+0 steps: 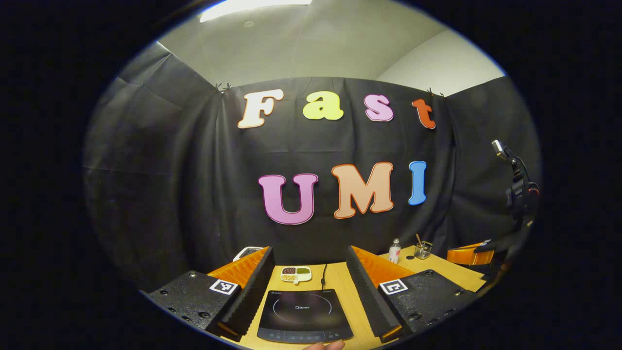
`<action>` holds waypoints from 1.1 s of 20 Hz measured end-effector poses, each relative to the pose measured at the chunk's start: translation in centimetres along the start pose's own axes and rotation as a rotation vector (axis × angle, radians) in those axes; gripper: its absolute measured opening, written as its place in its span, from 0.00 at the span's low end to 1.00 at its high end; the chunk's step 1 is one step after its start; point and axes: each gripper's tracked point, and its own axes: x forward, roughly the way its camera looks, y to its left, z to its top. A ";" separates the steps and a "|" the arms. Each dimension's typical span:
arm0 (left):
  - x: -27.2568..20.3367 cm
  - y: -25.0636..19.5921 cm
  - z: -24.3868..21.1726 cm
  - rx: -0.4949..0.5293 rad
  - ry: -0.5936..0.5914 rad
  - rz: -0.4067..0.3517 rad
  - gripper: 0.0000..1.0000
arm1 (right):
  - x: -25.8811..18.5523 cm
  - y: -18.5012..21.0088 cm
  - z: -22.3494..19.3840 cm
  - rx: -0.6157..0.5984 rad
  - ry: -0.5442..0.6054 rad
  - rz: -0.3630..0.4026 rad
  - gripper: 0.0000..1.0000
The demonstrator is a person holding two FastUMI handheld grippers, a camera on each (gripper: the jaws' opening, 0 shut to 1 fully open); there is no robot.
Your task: First push the handle of the pot to place it horizontally, then grasp the pot with both hands and set it on the induction cooktop.
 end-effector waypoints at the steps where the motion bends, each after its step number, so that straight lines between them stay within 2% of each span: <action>1: 0.5 -0.3 -0.3 -0.001 0.006 -0.004 0.90 | 0.6 -0.4 -1.1 0.015 0.027 -0.003 0.03; 6: 3.2 -0.3 -1.2 -0.003 0.035 0.030 0.90 | 4.1 -2.6 -6.5 0.062 0.150 0.001 0.00; 7: 3.7 -0.2 -1.5 -0.003 0.044 0.038 0.87 | 4.7 -3.0 -7.6 0.063 0.175 0.000 0.00; 8: 4.1 -0.1 -2.1 0.003 0.055 0.045 0.90 | 5.2 -3.3 -8.9 0.071 0.200 0.002 0.02; 9: 4.5 0.0 -2.1 0.004 0.047 0.050 0.87 | 5.8 -3.4 -9.8 0.078 0.219 0.006 0.08; 10: 4.9 0.0 -2.2 0.006 0.045 0.054 0.90 | 6.2 -3.5 -10.9 0.076 0.247 -0.001 0.00; 11: 5.4 0.1 -2.6 0.008 0.061 0.049 0.90 | 6.6 -3.7 -11.9 0.079 0.270 -0.012 0.02; 13: 6.5 0.0 -2.9 0.000 0.059 0.015 0.87 | 7.2 -3.5 -13.1 0.103 0.300 -0.017 0.00; 14: 7.3 0.2 -3.1 -0.002 0.054 0.001 0.90 | 7.6 -3.7 -14.0 0.105 0.315 -0.035 0.02; 15: 7.7 0.4 -3.7 -0.002 0.072 -0.014 0.89 | 7.9 -3.9 -14.8 0.115 0.332 -0.058 0.00; 16: 8.2 0.7 -4.0 -0.009 0.074 -0.027 0.89 | 8.2 -3.7 -15.7 0.134 0.346 -0.076 0.03; 22: 11.3 2.2 -6.3 -0.025 0.056 -0.139 0.89 | 8.7 -4.1 -22.3 0.176 0.481 -0.234 0.00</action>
